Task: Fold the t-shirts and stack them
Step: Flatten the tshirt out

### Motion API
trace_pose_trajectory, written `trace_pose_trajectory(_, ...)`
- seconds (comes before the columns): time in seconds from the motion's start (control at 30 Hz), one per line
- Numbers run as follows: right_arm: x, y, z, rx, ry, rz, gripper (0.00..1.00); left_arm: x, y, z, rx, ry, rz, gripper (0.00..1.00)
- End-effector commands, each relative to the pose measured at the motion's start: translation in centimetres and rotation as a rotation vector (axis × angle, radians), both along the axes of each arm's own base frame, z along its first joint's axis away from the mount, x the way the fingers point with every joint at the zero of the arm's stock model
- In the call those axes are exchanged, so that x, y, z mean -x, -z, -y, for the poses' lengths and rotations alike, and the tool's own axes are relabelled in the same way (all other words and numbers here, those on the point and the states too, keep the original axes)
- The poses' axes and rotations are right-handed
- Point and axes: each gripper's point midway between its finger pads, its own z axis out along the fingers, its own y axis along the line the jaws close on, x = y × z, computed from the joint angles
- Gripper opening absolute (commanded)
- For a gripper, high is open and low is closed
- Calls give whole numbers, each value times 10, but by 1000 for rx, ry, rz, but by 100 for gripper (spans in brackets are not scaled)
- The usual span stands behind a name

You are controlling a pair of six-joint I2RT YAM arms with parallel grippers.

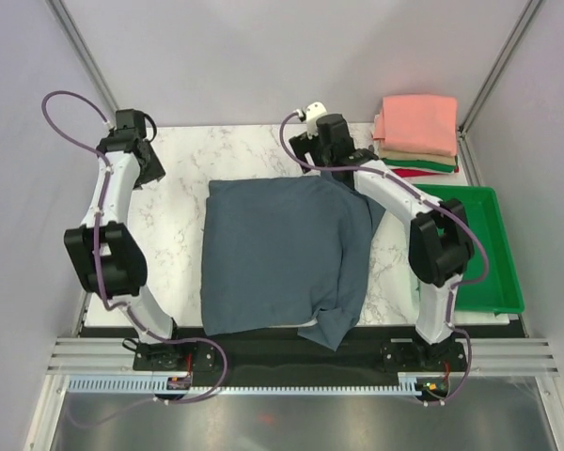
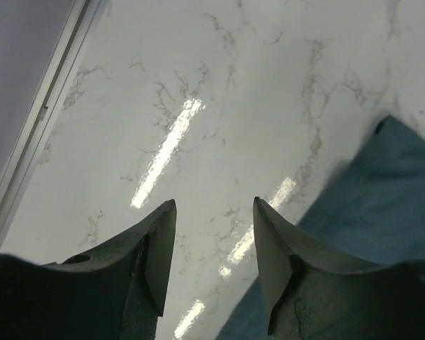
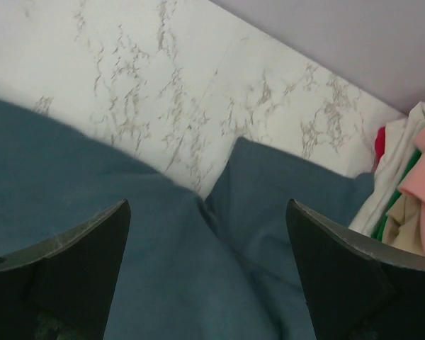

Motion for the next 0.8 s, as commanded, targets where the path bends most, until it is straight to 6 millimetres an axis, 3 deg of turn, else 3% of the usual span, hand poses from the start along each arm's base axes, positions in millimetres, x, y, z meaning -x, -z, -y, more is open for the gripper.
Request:
trace_pose_trajectory(0.0,22,-68,7,-208,27,113,98,-1,-47,36,64,54,187,54)
trace_pose_trajectory(0.03,33,-41,8,-208,26,52,98,2,-50,51,74,82,208,54)
trace_pose_trajectory(0.07,40,-33,5,-222,9,31,98,4,-46,58,82,92,212,55)
trace_pose_trajectory(0.2,60,0,10,-252,38,-56,98,10,11,89,218,122,170,54)
trace_pose_trajectory(0.23,65,10,16,-242,61,-76,98,7,20,112,257,165,162,54)
trace_pose_trajectory(0.3,73,9,24,-243,87,-74,98,5,46,126,271,183,102,52)
trace_pose_trajectory(0.33,81,21,29,-232,98,-94,98,3,52,140,273,207,96,52)
trace_pose_trajectory(0.4,89,19,34,-239,102,-92,98,-2,72,161,274,244,49,51)
trace_pose_trajectory(0.53,111,36,41,-245,93,-131,98,-14,108,188,316,273,-18,51)
trace_pose_trajectory(0.6,120,35,39,-262,74,-135,98,-23,131,189,309,259,-59,50)
trace_pose_trajectory(0.7,129,42,42,-265,68,-150,98,-35,141,183,259,256,-97,50)
trace_pose_trajectory(0.77,132,44,44,-268,72,-156,98,-36,158,167,171,233,-160,49)
